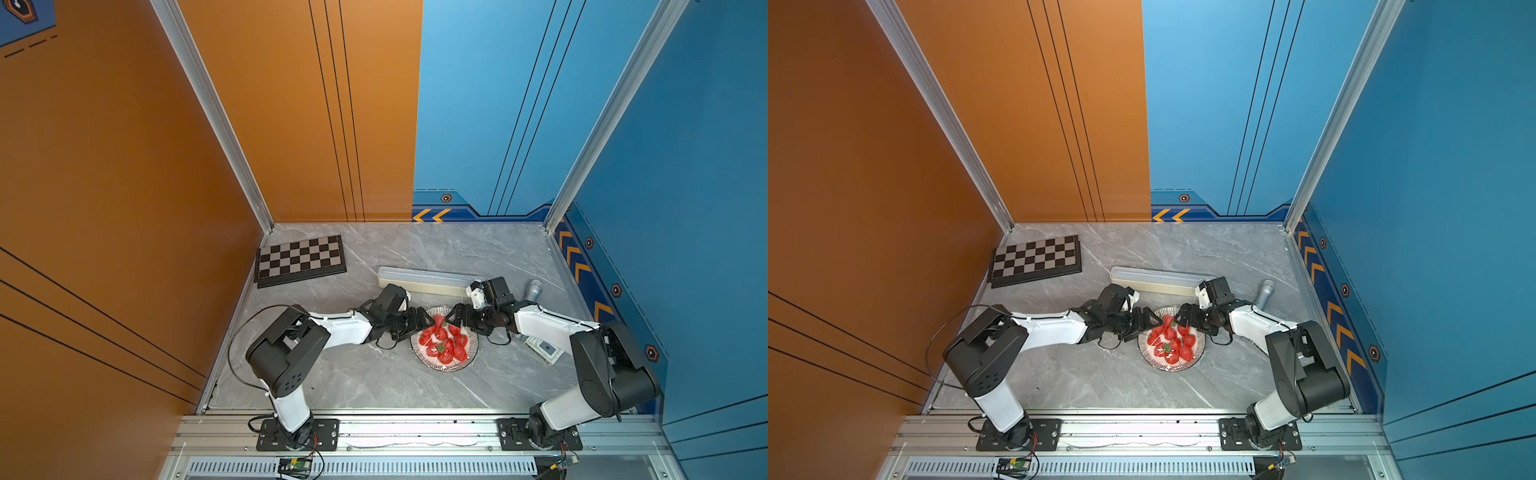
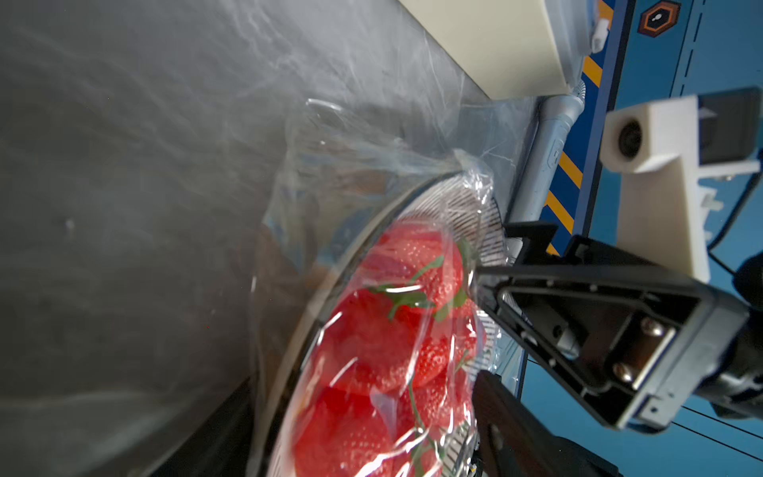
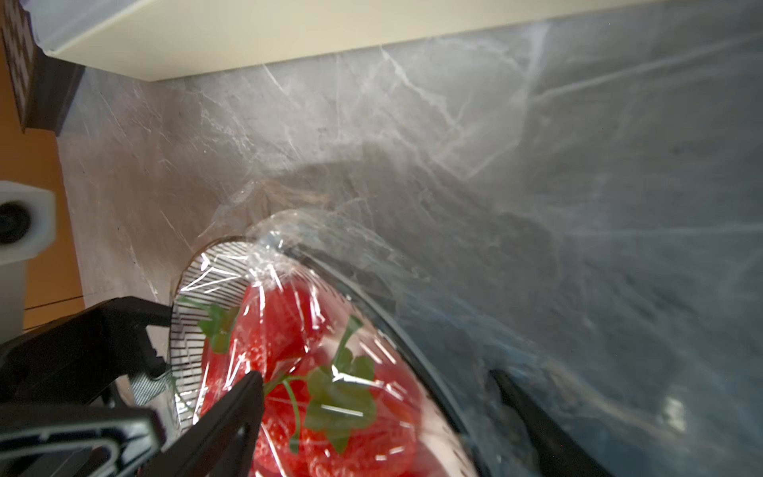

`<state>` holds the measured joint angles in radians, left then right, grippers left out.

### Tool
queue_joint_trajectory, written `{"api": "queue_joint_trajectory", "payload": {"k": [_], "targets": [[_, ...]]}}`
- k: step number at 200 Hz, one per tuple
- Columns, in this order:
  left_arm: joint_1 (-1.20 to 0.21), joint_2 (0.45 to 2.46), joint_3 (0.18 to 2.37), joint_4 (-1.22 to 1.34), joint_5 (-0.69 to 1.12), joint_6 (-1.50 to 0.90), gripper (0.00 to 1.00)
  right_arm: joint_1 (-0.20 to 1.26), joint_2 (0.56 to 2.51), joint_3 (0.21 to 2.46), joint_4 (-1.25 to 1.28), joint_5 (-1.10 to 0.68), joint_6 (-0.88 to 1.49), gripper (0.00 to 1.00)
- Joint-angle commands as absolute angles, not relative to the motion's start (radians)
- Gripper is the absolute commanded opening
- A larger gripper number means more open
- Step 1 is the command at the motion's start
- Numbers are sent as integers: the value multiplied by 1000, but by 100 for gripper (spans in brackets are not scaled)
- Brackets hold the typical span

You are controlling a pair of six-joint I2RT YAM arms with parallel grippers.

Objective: Wrap the plate with plastic wrap
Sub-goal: Cover the plate with plastic wrap.

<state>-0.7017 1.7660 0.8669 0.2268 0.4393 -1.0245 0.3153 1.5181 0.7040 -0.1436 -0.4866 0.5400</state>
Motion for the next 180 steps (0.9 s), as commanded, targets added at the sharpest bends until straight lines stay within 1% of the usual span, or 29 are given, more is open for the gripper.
{"api": "queue_joint_trajectory", "payload": {"k": [1, 18, 34, 62, 90, 125, 134, 143, 156, 158, 163, 180], "targets": [[-682, 1808, 959, 287, 519, -986, 79, 343, 1475, 662, -53, -554, 660, 86], [-655, 1822, 963, 283, 517, -969, 80, 339, 1447, 660, -77, -515, 663, 86], [-622, 1787, 942, 206, 474, -915, 81, 295, 1411, 653, -106, -491, 646, 86], [-559, 1667, 895, 12, 393, -803, 85, 213, 1399, 675, -224, -497, 574, 87], [-505, 1527, 820, -81, 404, -795, 85, 177, 1378, 678, -269, -491, 545, 88], [-563, 1427, 747, -107, 483, -930, 85, 183, 1426, 714, -268, -508, 543, 91], [-591, 1419, 742, -107, 486, -960, 85, 191, 1442, 725, -267, -506, 540, 97], [-616, 1422, 743, -94, 495, -986, 85, 198, 1459, 734, -263, -499, 536, 100], [-643, 1436, 742, -45, 509, -1024, 85, 204, 1488, 743, -243, -509, 534, 100], [-647, 1440, 742, -39, 509, -1030, 89, 204, 1492, 743, -241, -509, 534, 100], [-654, 1451, 743, -25, 510, -1038, 91, 207, 1502, 750, -233, -509, 535, 100], [-671, 1503, 753, 10, 509, -1054, 91, 220, 1527, 769, -220, -506, 531, 100]]}}
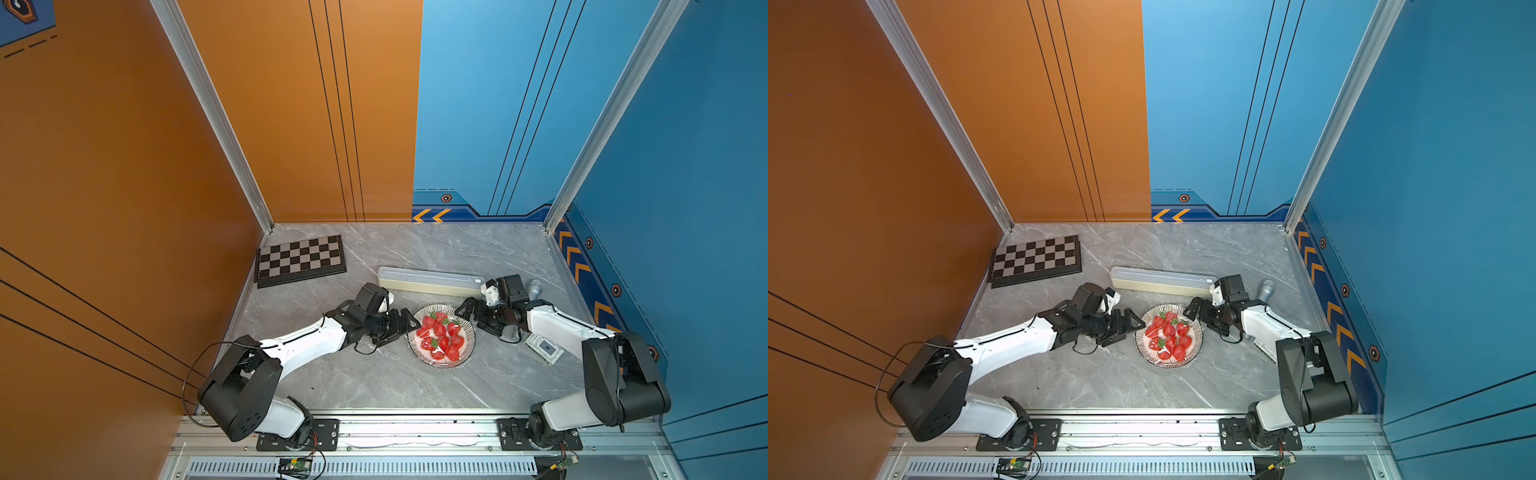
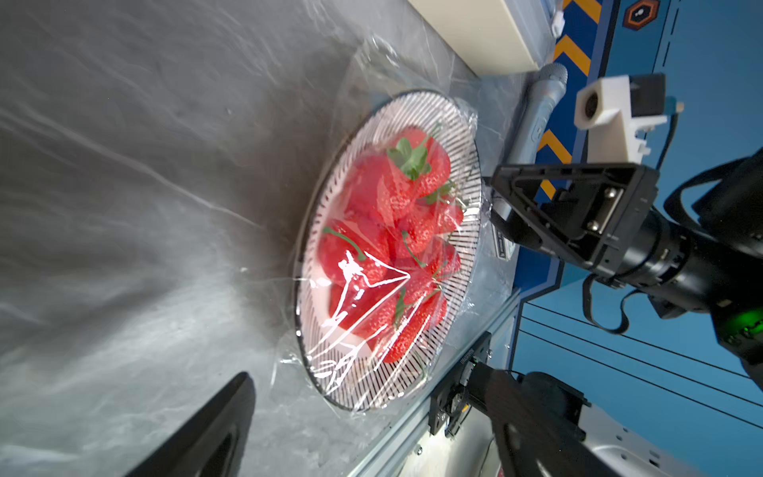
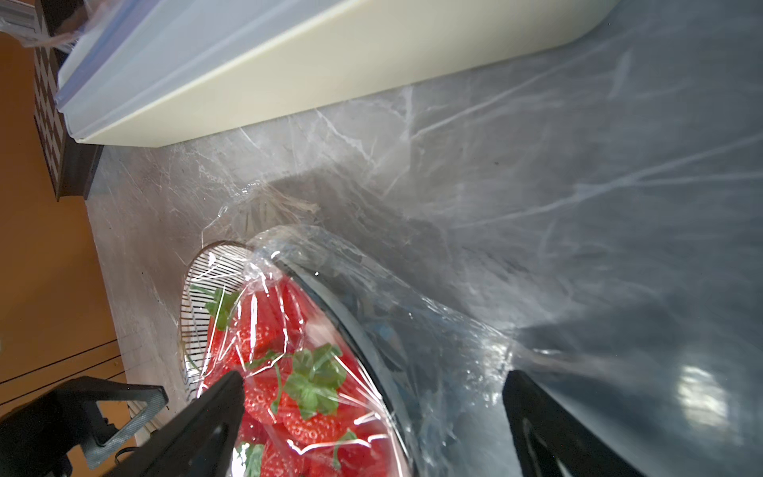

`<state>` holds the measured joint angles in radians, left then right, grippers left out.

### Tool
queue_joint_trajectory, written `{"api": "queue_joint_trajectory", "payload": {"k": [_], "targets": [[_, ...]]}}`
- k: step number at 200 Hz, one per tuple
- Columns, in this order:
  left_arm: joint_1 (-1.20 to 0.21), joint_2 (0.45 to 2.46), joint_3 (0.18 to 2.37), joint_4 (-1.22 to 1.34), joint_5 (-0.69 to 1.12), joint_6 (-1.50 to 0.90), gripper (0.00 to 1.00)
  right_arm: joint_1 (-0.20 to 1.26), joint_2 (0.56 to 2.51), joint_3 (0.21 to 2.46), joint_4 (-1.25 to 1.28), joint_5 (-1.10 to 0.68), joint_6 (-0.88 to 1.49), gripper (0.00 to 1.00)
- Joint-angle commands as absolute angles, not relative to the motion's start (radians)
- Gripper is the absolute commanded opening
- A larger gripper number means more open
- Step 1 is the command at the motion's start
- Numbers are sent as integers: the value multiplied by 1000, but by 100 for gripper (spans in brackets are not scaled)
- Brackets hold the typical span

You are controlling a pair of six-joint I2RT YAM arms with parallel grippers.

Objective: Wrap the plate with plastic wrap
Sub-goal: Cover the plate with plastic wrap.

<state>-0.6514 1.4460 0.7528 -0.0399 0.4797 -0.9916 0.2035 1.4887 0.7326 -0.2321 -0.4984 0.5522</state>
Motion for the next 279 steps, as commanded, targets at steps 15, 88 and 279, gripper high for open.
{"api": "queue_joint_trajectory", "payload": {"k": [15, 88, 279], "targets": [[-685, 1552, 759, 69, 512, -1079, 91, 230, 1550, 783, -218, -505, 528, 100], [-681, 1682, 839, 225, 512, -1114, 90, 302, 1500, 693, -116, -555, 651, 99], [-620, 1626, 812, 68, 510, -1010, 91, 291, 1511, 750, -280, -447, 599, 100]]}}
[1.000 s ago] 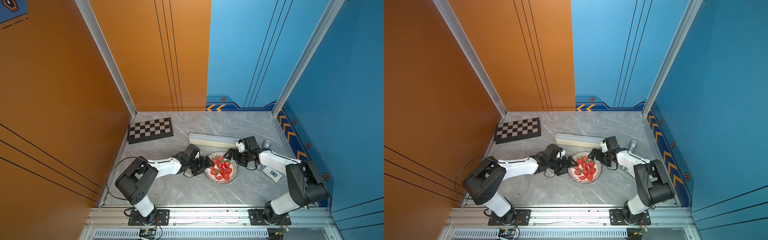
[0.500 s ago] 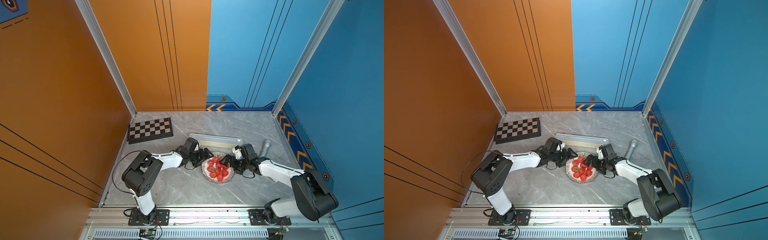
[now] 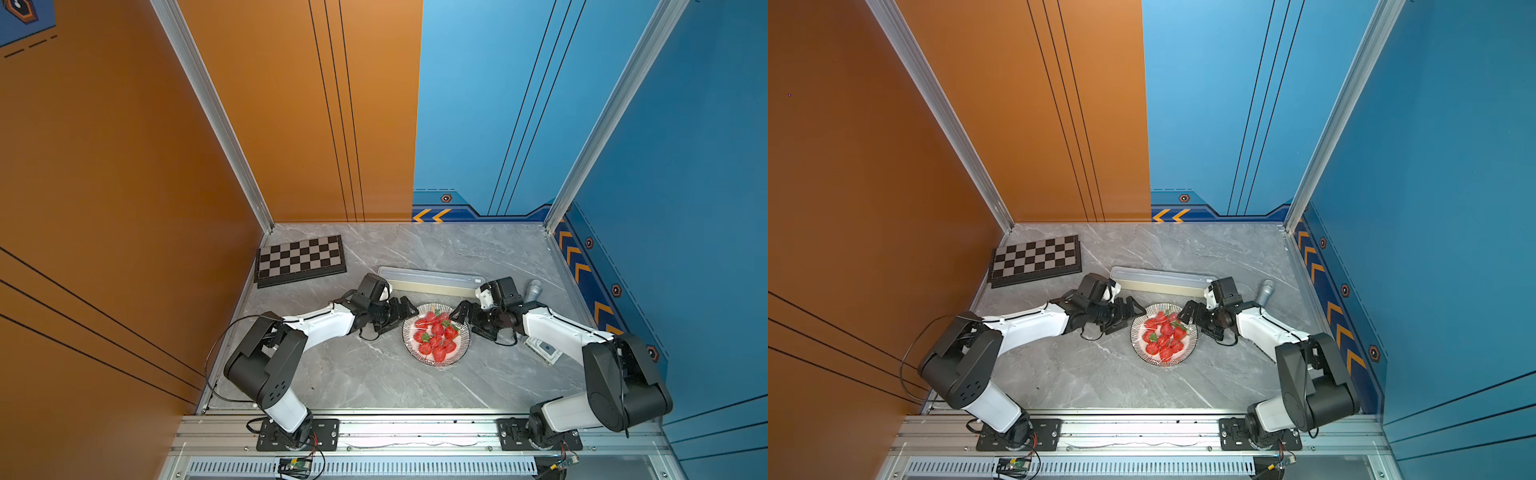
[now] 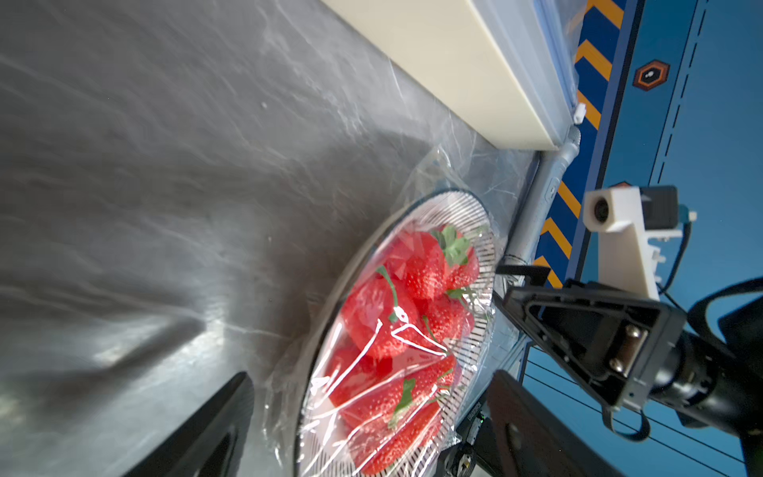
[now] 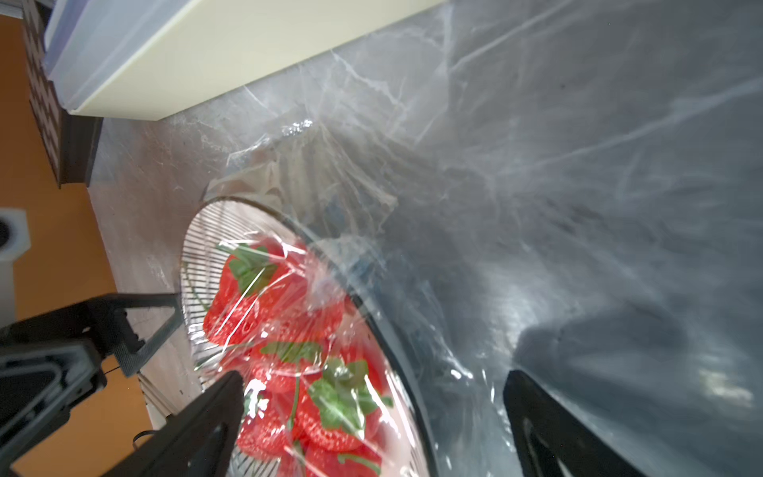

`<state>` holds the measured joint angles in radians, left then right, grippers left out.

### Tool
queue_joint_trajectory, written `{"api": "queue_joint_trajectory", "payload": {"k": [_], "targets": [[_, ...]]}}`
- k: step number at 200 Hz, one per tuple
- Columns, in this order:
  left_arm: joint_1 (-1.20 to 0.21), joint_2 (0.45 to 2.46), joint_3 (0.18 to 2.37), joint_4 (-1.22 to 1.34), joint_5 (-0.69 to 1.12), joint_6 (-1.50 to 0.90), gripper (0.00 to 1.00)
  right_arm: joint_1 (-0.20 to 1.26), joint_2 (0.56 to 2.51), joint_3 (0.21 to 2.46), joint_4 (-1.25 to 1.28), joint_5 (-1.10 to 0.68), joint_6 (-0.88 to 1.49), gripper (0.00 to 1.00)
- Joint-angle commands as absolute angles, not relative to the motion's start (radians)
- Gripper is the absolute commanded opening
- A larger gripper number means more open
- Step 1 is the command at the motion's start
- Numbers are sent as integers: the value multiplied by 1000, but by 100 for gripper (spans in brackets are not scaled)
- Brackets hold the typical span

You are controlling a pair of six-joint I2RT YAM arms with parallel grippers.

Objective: Wrap the plate with plastic wrap
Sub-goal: Cover the plate with plastic wrap.

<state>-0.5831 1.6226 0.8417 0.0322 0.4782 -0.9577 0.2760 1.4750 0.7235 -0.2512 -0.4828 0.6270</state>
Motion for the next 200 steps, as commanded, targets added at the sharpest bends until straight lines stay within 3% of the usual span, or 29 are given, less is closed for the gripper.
{"api": "queue_joint_trajectory", "payload": {"k": [1, 93, 170, 200], "targets": [[-621, 1627, 812, 69, 510, -1011, 91, 293, 1512, 750, -279, -447, 600, 100], [-623, 1726, 908, 122, 505, -1020, 90, 410, 1427, 554, 77, -532, 920, 100], [-549, 1708, 914, 31, 460, -933, 89, 241, 1241, 557, -266, -505, 733, 100], [-537, 1688, 910, 16, 463, -927, 89, 260, 1216, 554, -304, -590, 760, 95]]}}
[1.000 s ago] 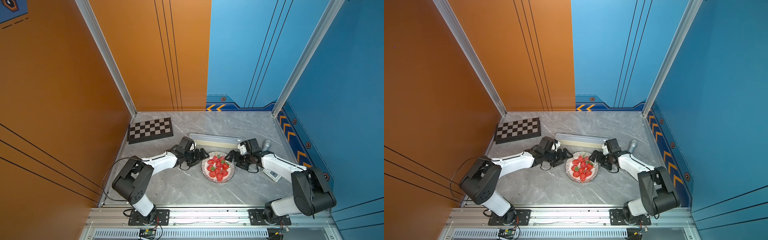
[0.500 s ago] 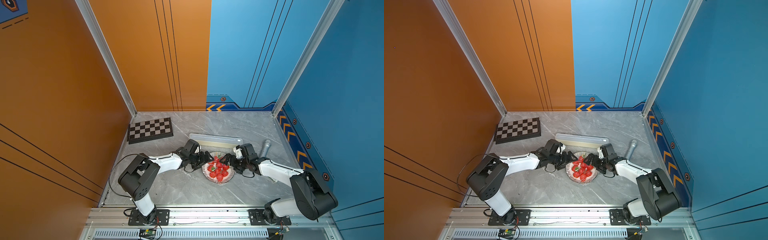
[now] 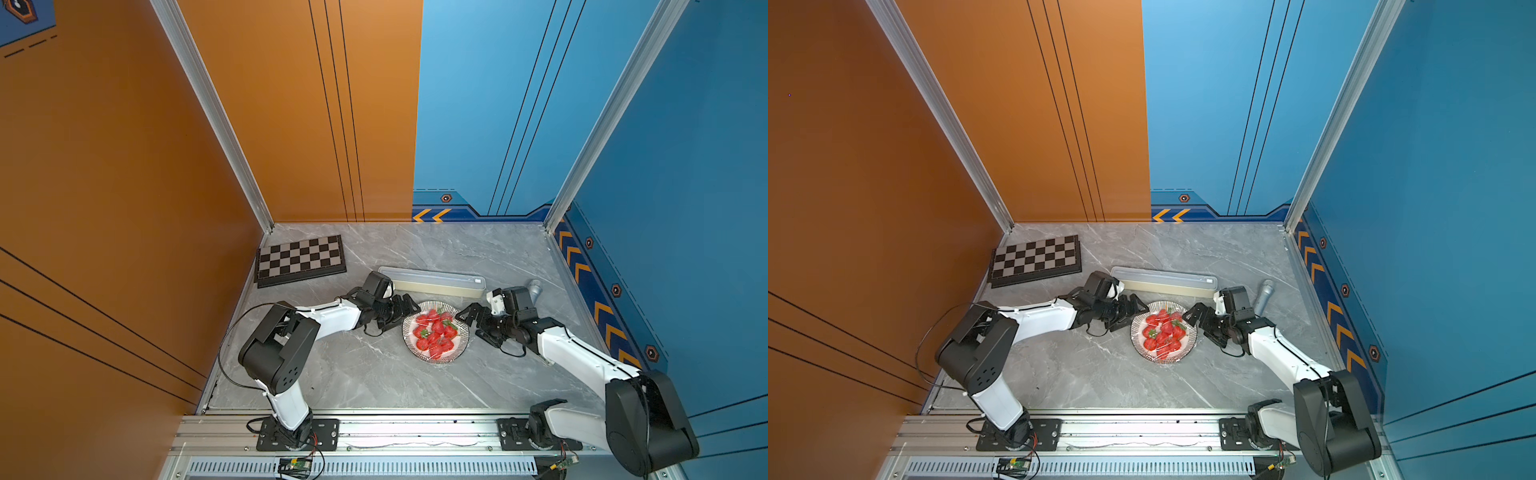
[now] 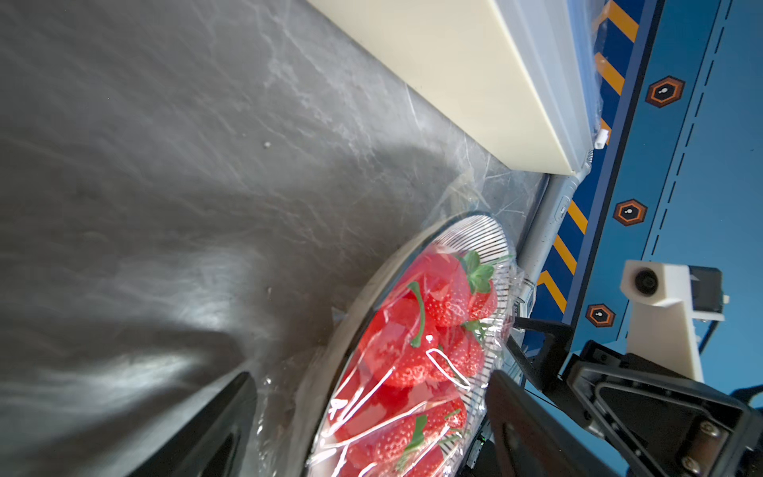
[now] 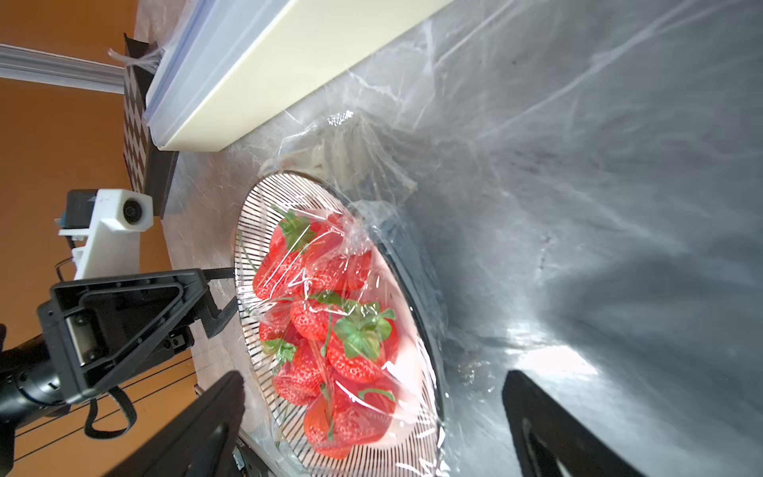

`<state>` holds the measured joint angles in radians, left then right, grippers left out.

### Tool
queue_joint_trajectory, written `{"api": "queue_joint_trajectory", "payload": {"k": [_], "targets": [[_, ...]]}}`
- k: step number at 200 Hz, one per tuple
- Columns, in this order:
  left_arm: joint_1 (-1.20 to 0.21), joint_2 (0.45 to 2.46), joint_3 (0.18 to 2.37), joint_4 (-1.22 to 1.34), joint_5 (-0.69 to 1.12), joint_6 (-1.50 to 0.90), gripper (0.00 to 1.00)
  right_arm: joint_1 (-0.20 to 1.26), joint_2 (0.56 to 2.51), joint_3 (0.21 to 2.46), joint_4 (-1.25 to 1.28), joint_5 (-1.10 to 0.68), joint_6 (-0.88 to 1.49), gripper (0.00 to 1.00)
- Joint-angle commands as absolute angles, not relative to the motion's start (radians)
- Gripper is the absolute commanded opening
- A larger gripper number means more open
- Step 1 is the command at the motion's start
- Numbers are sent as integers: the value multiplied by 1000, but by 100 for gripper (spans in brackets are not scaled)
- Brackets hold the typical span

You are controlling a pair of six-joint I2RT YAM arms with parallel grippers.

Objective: Wrap the plate with plastic wrap
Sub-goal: Cover the plate with plastic wrap.

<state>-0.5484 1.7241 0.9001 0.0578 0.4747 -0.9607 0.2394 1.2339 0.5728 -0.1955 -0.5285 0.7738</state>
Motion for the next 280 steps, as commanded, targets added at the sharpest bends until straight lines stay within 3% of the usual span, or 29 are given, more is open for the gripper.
{"api": "queue_joint_trajectory", "payload": {"k": [1, 41, 194, 252, 280], "targets": [[-537, 1688, 910, 15, 463, -927, 89, 261, 1214, 554, -307, -590, 760, 95], [-538, 1678, 908, 8, 465, -924, 89, 294, 1109, 540, -365, -560, 812, 97], [-539, 1681, 932, -14, 452, -888, 87, 420, 1373, 667, -155, -488, 837, 98], [-484, 1481, 927, -276, 210, -714, 100, 211, 1194, 722, -556, -251, 583, 100], [-465, 1331, 947, -372, -25, -545, 99, 101, 1103, 809, -618, -155, 427, 100]]}}
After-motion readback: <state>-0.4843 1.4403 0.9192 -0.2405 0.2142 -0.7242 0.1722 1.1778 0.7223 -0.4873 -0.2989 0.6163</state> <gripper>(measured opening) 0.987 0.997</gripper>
